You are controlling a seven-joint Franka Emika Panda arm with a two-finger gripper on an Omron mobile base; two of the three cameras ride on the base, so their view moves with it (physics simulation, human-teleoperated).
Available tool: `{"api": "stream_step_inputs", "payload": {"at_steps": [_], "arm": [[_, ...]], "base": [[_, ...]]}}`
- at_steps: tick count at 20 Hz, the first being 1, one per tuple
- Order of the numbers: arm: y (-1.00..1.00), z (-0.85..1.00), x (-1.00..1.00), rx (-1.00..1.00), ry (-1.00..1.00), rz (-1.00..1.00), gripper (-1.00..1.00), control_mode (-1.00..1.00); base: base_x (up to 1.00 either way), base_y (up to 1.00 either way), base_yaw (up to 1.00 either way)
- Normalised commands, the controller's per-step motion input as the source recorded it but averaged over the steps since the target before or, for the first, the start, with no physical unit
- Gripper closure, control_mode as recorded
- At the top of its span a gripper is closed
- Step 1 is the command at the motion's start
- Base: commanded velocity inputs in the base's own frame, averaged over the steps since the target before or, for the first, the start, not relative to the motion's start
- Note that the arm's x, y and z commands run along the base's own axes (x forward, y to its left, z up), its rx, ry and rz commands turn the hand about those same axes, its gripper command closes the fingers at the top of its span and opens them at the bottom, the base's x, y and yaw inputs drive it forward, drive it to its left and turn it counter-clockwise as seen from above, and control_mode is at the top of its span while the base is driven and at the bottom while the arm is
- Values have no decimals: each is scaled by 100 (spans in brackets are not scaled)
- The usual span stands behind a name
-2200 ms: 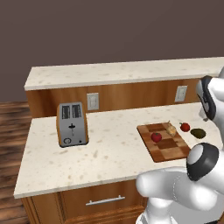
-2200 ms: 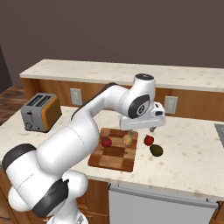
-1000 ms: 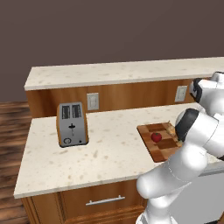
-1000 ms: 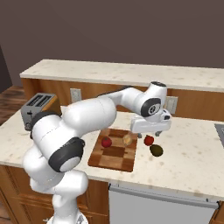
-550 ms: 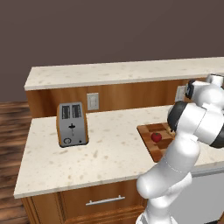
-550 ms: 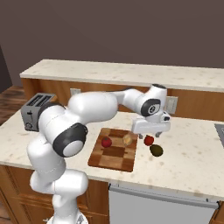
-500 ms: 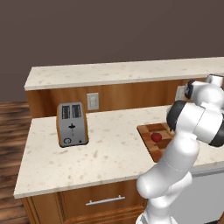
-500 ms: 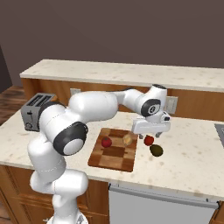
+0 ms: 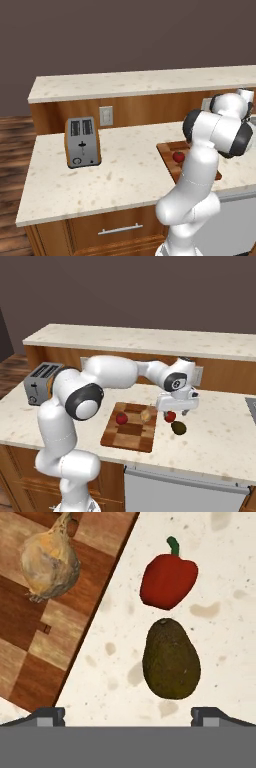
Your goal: Place the avocado, onion, tomato, and bell pepper on the cutting board.
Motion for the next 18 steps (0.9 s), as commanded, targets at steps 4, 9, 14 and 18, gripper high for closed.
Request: {"api": "stream_step_inputs", "payload": {"at_steps": [4,9,14,18], "arm": [[-8,-18,16,0,0,0,-100,-100],[0,-22,18,0,2,0,-100,-100],[-7,-25,15,0,2,0,-100,-100],[-6,-27,14,0,3,0,-100,-100]], "base": [[0,0,0],[0,0,0],[0,0,0],[0,0,0]]}}
